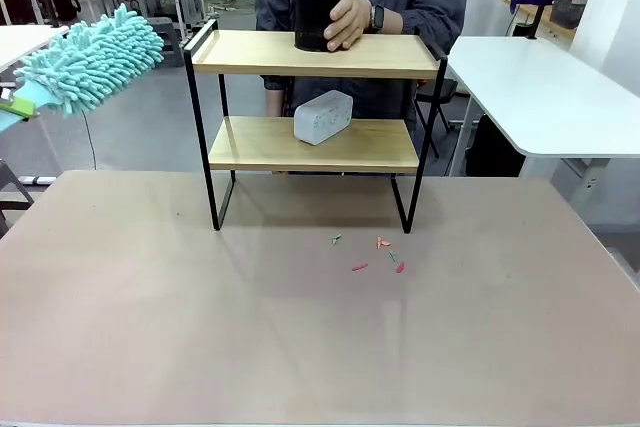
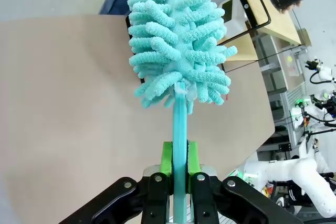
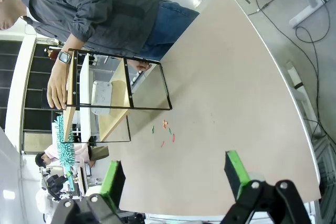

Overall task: Clean the shelf.
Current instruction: Hand the Duster back to the human.

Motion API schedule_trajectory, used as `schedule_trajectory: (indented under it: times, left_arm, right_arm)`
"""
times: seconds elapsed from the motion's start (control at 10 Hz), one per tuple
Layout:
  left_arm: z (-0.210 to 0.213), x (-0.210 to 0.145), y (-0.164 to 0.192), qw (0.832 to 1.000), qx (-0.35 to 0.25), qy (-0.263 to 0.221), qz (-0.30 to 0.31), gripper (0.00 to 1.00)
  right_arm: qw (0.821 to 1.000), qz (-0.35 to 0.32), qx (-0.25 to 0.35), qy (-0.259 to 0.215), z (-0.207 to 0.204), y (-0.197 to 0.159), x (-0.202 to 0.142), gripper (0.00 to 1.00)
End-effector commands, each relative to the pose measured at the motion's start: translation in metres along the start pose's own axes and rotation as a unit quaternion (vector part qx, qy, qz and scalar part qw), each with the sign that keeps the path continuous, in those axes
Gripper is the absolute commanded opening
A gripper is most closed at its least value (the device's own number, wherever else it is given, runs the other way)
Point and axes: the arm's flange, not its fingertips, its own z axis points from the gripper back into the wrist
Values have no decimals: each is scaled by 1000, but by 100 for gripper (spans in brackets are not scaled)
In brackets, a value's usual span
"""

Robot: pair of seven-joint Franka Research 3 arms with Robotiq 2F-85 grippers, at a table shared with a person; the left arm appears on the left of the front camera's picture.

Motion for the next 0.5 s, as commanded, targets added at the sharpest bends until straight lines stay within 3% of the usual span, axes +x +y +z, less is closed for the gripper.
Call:
schedule_trajectory:
  times: [0.0,0.4]
  left_arm:
    - [0,-1,-3,1000,6,2,0,12]
    - [-1,0,1,1000,0,1,1,12]
  right_arm:
    - [1000,10,14,-5,-1,1,0,100]
    - [1000,0,0,0,0,0,0,100]
